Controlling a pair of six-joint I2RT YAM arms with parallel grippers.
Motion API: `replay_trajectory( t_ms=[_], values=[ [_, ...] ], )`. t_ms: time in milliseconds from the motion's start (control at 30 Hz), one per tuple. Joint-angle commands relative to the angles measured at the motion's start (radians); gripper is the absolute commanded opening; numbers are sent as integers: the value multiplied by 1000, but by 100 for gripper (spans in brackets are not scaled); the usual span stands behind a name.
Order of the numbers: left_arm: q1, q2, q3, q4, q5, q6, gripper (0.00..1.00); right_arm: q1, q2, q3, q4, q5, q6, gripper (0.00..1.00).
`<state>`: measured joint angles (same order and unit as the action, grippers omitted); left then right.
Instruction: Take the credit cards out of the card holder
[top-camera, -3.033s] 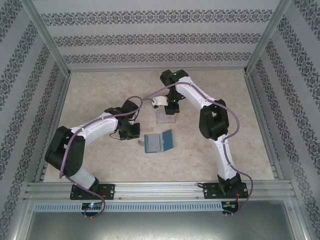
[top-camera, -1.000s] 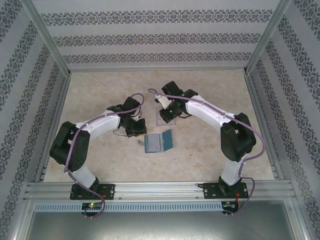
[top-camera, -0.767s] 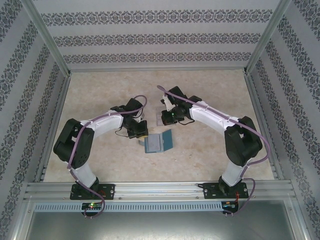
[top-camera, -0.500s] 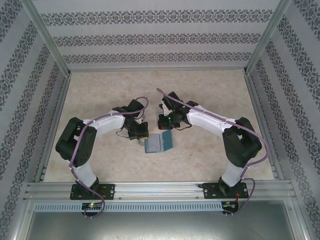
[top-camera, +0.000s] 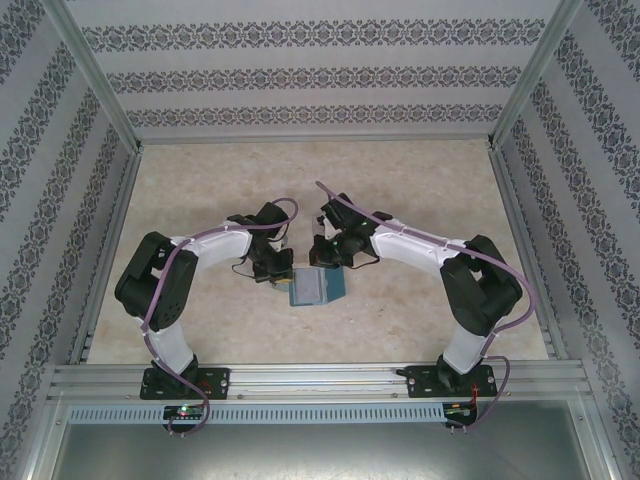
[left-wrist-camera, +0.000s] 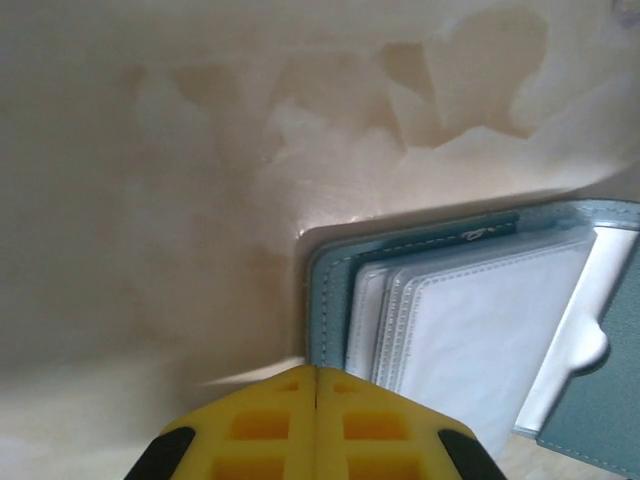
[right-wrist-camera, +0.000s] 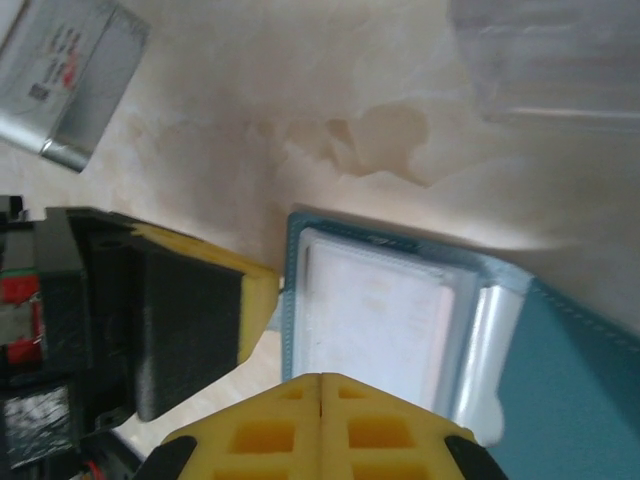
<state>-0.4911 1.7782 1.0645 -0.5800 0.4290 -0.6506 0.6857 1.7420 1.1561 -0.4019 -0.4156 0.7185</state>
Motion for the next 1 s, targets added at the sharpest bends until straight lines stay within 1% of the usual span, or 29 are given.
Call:
replay_trajectory(
  t_ms=[0, 333, 467, 667, 967],
  values=[
    [-11, 22, -3, -52, -33, 31, 2, 16, 24, -1, 35, -48, 40, 7],
    [-10, 38, -9, -48, -35, 33, 1, 43, 104, 19, 57, -99, 58, 9],
    [-11, 40, -12, -43, -35, 31, 1, 50, 130, 30, 63, -121, 60, 11],
    [-10, 41, -11, -42, -32, 31, 1, 61, 164, 40, 57, -123, 58, 13],
    [-11, 41, -14, -38, -28, 31, 1, 66, 188, 56, 10, -93, 38, 15]
  ],
)
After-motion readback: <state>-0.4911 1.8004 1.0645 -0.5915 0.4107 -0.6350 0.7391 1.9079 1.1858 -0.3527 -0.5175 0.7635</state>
